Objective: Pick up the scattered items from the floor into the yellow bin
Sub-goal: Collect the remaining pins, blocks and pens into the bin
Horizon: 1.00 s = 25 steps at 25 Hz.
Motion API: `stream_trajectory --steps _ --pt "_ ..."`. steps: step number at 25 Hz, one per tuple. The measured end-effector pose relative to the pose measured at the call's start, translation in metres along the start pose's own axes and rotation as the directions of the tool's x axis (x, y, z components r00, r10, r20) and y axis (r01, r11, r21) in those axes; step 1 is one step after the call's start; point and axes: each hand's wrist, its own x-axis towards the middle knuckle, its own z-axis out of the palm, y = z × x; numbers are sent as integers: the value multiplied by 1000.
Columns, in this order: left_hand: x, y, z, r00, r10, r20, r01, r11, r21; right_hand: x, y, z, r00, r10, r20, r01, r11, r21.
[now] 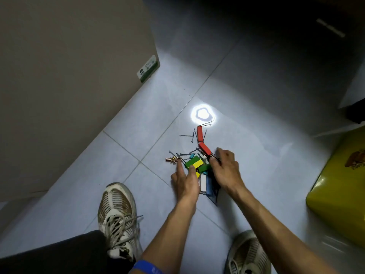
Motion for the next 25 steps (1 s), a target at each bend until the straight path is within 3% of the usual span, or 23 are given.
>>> stream_trajectory --steps 2,6,10,13,20,23,25 --pt "6 13 16 999 29 41 -28 999 -30 -4 -9 14 999 -48 24 46 997 68" --pt "21 20 32 992 63 112 -46 988 -146 -1 -15 32 1000 25 18 -29 968 250" --pt "23 18 34 985 45 168 19 933 -360 0 -20 43 989 148 -18 -115 837 536" --pt "13 20 33 983 52 179 11 941 -337 -8 -23 40 978 205 -41 -128 741 659" --pt "-58 72 27 942 260 215 -191 936 -297 -51 -51 -33 969 140 -205 56 683 728" --pt "-114 107 35 880 394 265 -324 907 -270 -82 -60 -90 950 116 -290 154 636 756" --pt "-161 129 54 824 461 329 -385 882 -272 -107 -53 -137 899 137 -417 247 628 738"
